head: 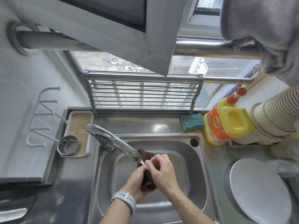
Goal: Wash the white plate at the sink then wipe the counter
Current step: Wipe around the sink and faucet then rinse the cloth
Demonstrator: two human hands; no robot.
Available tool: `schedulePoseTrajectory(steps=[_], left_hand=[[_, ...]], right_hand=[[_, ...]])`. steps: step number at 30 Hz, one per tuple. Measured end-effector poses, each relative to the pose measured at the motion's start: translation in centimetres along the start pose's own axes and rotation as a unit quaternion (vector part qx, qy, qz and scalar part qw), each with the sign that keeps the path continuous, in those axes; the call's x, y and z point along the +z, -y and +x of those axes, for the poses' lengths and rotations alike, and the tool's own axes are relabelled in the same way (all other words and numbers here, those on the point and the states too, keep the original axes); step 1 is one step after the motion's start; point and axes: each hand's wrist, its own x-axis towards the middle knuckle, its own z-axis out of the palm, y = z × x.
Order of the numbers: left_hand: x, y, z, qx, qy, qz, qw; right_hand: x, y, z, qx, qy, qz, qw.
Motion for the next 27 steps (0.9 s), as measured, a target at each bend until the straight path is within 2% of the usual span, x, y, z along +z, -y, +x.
schedulePoseTrajectory(steps=[2, 3, 5, 7, 9, 12, 15, 17, 19, 20, 22, 25, 27], left_hand=[[-0.1, -0.3, -0.1, 0.053, -0.037, 0.083, 0.994], [-0.2, -0.6, -0.3, 0.085, -0.051, 0.159, 0.982], [-0.5, -0.9, -0.5, 0.124, -0.067, 0.313, 0.939], [-0.9, -1.0, -0.5, 0.121, -0.096, 0.39, 0.908], [-0.7, -0.9, -0.8, 0.097, -0.135, 0.365, 0.916], [-0.6, -0.5, -1.1, 0.046, -0.144, 0.142, 0.978], [-0.5, -0.3, -1.2, -0.021, -0.019, -0.041, 0.999], [-0.8, -0.3, -1.1, -0.011, 0.064, -0.13, 0.989], [-0.8, -0.4, -1.2, 0.011, 0.125, -0.174, 0.977], [-0.8, -0.4, -1.1, 0.021, 0.135, -0.173, 0.975], [-0.7, -0.3, -0.8, 0.032, 0.106, -0.127, 0.986], [-0.5, -0.2, -0.5, 0.045, -0.003, -0.015, 0.999], [-0.5, -0.2, -0.6, 0.08, -0.084, 0.105, 0.988]], right_hand=[[0.2, 0.1, 0.8, 0.03, 0.0, -0.035, 0.999], [0.2, 0.2, 1.4, 0.05, 0.034, -0.04, 0.997], [0.3, 0.3, 2.5, 0.078, 0.121, -0.047, 0.988], [0.5, 0.5, 3.5, 0.072, 0.174, -0.101, 0.977], [0.9, 0.7, 4.3, 0.057, 0.164, -0.154, 0.973], [1.1, 1.0, 4.8, 0.064, 0.097, -0.124, 0.986], [1.5, 0.9, 3.9, 0.04, 0.031, -0.084, 0.995], [1.8, 0.5, 2.8, 0.018, -0.003, -0.04, 0.999], [2.0, -0.1, 1.8, 0.008, -0.023, 0.006, 1.0], [2.0, -0.4, 1.5, 0.005, -0.027, 0.022, 0.999], [1.8, -1.4, 0.9, 0.017, -0.021, 0.046, 0.999], [0.5, -2.3, 0.6, 0.058, 0.002, 0.048, 0.997], [-0.3, -2.5, 1.0, 0.102, 0.04, 0.076, 0.991]])
